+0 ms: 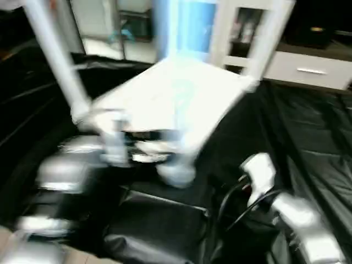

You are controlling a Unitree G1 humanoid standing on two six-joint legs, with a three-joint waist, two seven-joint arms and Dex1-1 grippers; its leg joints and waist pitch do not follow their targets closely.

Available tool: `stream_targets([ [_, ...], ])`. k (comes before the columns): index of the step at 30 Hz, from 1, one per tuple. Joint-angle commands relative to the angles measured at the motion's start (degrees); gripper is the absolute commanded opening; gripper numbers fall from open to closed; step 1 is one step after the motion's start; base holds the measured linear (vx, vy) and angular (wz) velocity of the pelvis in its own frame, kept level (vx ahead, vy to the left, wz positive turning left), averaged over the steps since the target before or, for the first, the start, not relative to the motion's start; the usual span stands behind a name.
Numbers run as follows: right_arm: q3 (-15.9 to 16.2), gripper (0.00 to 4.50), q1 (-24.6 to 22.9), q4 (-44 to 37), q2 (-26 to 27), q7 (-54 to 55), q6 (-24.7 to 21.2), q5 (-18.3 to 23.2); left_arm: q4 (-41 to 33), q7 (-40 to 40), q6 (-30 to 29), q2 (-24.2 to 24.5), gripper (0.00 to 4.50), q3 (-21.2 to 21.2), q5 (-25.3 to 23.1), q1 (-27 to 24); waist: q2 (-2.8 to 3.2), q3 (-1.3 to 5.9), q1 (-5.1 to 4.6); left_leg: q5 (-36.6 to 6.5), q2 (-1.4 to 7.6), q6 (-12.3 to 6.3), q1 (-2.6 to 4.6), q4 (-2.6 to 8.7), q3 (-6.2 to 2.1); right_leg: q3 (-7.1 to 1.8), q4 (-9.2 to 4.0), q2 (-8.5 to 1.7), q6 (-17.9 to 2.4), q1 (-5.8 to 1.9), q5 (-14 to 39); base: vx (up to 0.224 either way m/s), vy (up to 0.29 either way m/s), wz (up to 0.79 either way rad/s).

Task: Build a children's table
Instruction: Rotate table base

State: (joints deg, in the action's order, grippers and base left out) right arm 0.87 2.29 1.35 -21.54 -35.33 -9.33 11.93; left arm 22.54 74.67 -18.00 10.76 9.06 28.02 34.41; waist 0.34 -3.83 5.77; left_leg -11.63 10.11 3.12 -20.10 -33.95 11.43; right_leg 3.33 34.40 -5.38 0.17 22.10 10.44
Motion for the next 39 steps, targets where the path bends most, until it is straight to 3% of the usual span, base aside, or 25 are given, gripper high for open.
stream_targets([
  [1, -2.08, 3.14, 0.71, -0.21, -1.29, -0.28, 0.48, 1.34, 3.22, -5.38, 5.51, -3.11, 4.44, 3.10, -4.78, 1.76, -0.60, 4.02, -0.29, -8.82, 2.91, -2.34, 0.12, 3.95, -1.29, -2.82, -3.91, -3.65, -13.06, -2.71, 10.72, 0.000, 0.000, 0.00],
  [4, -3.07, 3.14, 0.17, -0.58, -2.15, -0.56, 0.42, 1.47, 5.07, -10.72, 9.62, -4.39, 4.44, 3.68, -7.33, 2.29, -0.62, 4.27, -0.64, -7.32, 2.82, -3.75, -0.18, 3.70, -1.42, -2.65, -3.69, -3.35, -13.04, -2.85, 8.07, 0.000, 0.000, 0.00],
  [5, -3.37, 3.14, 0.03, -0.65, -2.31, -0.71, 0.39, 1.46, 4.97, -12.27, 10.32, -4.37, 4.44, 3.88, -7.75, 2.21, -0.71, 4.37, -1.01, -7.03, 2.73, -4.47, -0.53, 3.65, -1.58, -2.46, -3.64, -3.38, -12.91, -3.22, 7.44, 0.000, 0.000, 0.00],
  [7, -4.52, 3.14, -1.27, -1.17, -3.06, -1.09, 0.59, 1.75, 5.44, -13.74, 11.81, -2.32, 4.44, 3.74, -9.93, 2.39, -0.50, 4.37, -1.39, -7.13, 2.74, -4.89, -0.44, 3.61, -1.64, -2.37, -3.76, -3.22, -12.85, -3.04, 8.26, 0.000, 0.000, 0.00],
  [9, -5.32, 3.14, -2.57, -1.64, -3.63, -1.51, 0.97, 2.26, 3.48, -9.61, 10.73, 1.68, 4.44, 3.35, -11.84, 1.24, -0.40, 4.37, -1.55, -7.35, 2.75, -5.16, -0.26, 3.61, -1.57, -2.40, -3.92, -3.16, -12.97, -2.87, 8.73, 0.000, 0.000, 0.00],
  [12, -5.53, 3.14, -3.33, -1.96, -3.80, -1.88, 1.04, 2.70, 0.50, -4.63, 7.73, 6.12, 4.44, 4.16, -12.30, -0.35, 0.14, 4.20, -2.27, -8.75, 2.96, -4.63, 0.01, 3.90, -1.60, -2.36, -3.77, -3.02, -13.92, -2.52, 10.25, 0.000, 0.000, 0.00],
  [13, -5.14, 3.14, -3.71, -2.19, -4.10, -2.31, 1.07, 2.86, 0.87, -2.37, 8.05, 9.36, 4.44, 5.69, -13.91, -1.08, 0.17, 4.09, -2.42, -9.88, 2.95, -4.32, 0.10, 3.96, -1.55, -2.29, -3.90, -2.90, -14.14, -2.38, 11.25, 0.000, 0.000, 0.00],
  [16, -4.66, 3.14, -3.82, -2.36, -4.18, -2.79, 1.00, 2.96, 3.72, -2.54, 11.24, 11.24, 4.44, 7.27, -16.31, -1.12, 0.36, 3.99, -2.38, -12.55, 3.02, -3.31, 0.44, 4.20, -1.57, -2.36, -4.19, -2.95, -13.66, -2.09, 13.72, 0.000, 0.000, 0.00],
  [18, -4.41, 3.14, -3.80, -2.46, -4.18, -2.99, 0.99, 2.86, 5.18, -3.43, 12.94, 11.44, 4.44, 7.84, -17.34, -0.96, 0.44, 4.00, -2.18, -13.49, 3.08, -2.62, 0.72, 4.20, -1.47, -2.45, -4.23, -3.03, -13.71, -1.87, 13.78, 0.000, 0.000, 0.00],
  [22, -2.21, 3.14, -2.95, -3.47, -4.44, -4.41, 0.09, 2.16, 11.32, -7.31, 17.30, 9.64, 4.44, 9.61, -22.32, 1.16, 0.08, 4.07, -2.06, -13.20, 3.03, -2.35, 0.42, 4.23, -1.58, -2.47, -4.15, -3.22, -13.16, -2.23, 13.42, 0.000, 0.000, 0.00],
  [28, 1.61, 3.14, -4.36, -7.37, -6.07, -9.22, -1.69, 2.56, 19.67, -13.03, 22.82, 8.01, 3.97, 11.35, -27.60, 5.36, 0.00, 4.28, -1.84, -10.49, 3.02, -3.73, 0.01, 3.94, -1.71, -2.47, -3.88, -3.40, -13.15, -2.62, 9.99, 0.000, 0.000, 0.00],
  [31, 2.52, 3.14, -5.45, -8.45, -7.14, -10.37, -1.78, 2.35, 24.36, -12.65, 25.59, 8.26, 3.72, 12.66, -30.33, 7.70, 0.41, 4.36, -1.81, -10.81, 3.05, -3.66, 0.04, 3.95, -1.75, -2.45, -3.81, -3.48, -13.83, -2.57, 9.33, 0.000, 0.000, 0.00],
  [39, 2.58, 3.14, -5.24, -9.12, -7.11, -10.17, -2.51, 2.36, 27.67, -7.40, 26.25, 8.47, 3.26, 13.05, -30.56, 9.59, 0.41, 4.15, -1.78, -12.71, 3.19, -3.08, 0.17, 4.14, -1.76, -2.47, -4.09, -3.65, -14.84, -2.47, 11.18, 0.000, 0.000, 0.00],
])
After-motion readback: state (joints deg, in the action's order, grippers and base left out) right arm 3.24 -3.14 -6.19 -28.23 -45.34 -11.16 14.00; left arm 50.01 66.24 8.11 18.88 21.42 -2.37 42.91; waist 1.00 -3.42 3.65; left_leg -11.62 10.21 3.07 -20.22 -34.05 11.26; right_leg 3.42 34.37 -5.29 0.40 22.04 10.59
